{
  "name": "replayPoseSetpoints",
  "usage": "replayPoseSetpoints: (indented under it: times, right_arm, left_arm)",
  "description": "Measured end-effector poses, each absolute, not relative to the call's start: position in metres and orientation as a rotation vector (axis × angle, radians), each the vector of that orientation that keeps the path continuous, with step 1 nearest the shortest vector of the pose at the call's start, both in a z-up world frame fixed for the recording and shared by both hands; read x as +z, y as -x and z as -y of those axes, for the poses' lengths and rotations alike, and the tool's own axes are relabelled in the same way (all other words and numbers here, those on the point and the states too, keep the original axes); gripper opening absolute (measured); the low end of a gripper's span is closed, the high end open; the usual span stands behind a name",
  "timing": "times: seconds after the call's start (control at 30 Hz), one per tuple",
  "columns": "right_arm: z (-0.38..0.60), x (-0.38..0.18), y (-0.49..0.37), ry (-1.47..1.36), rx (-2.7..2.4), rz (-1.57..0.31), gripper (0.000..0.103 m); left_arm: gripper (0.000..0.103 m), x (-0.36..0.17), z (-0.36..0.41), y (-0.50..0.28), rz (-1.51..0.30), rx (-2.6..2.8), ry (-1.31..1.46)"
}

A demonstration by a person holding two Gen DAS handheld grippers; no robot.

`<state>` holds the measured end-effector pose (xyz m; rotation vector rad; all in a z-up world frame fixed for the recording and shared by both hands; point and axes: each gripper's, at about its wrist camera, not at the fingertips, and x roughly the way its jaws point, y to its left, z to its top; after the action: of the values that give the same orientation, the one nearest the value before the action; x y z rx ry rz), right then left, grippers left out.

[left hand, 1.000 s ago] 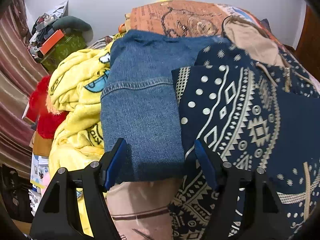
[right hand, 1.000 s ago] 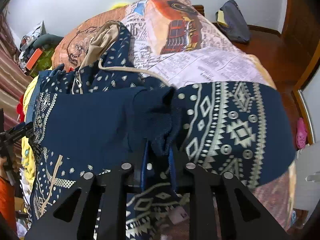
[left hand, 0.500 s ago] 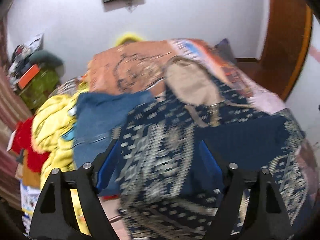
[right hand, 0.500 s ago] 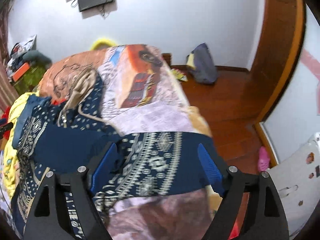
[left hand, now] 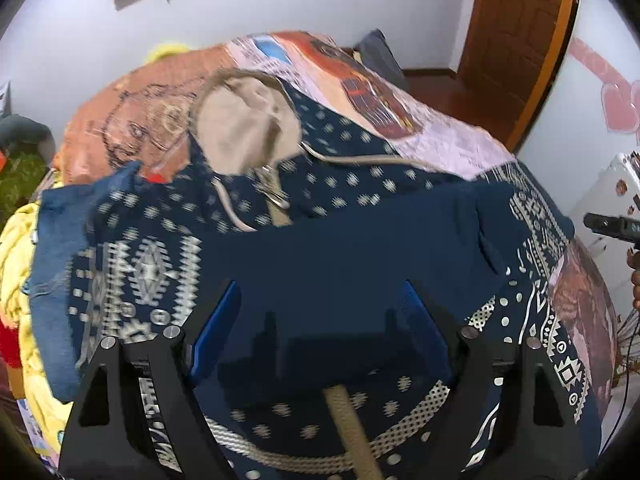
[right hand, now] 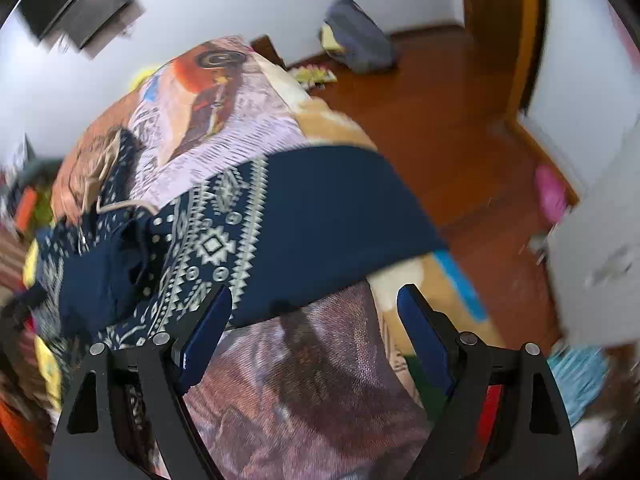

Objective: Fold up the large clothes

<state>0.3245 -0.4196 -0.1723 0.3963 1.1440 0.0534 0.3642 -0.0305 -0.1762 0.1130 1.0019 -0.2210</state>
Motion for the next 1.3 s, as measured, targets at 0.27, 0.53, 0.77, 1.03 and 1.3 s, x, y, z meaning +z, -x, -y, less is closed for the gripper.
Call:
replayPoseSetpoints:
  times: [0.27,0.53,0.77,1.03,1.3]
  right_arm:
    - [0.448,-0.211,-0.345,-0.634,0.023,-1.156,0.081]
    - [0.456,-0.218,-0.367,-0.666,-0.046,-1.103,0.047]
    - [0.441,-0.18,-0.375,-0.495,-0.062,-1.027,0.008]
    - [0.397,-0.088,-0.362,-0.426,0.135,-0.833,0.006]
    - [0.304,-0.024,-0.346,-0.304,0.362,-0.722,0.006]
  left_arm:
    - [0.082,-0.197,0.036,-0.373,-1.046,-0.229,-0.103]
    - [0.082,-0.207,0.029,-0.379,-1.072,-0.209,-0.067]
    - [0.082,-0.194,0.023,-0.372,-1.032,-0.197,-0.07]
    - [0.082,-0.171,0.015,-0.36,-0.984,-0.199,-0.051]
    - [0.082,-0.149,-0.002,-0.342,-0.932,-0.204,-0.032]
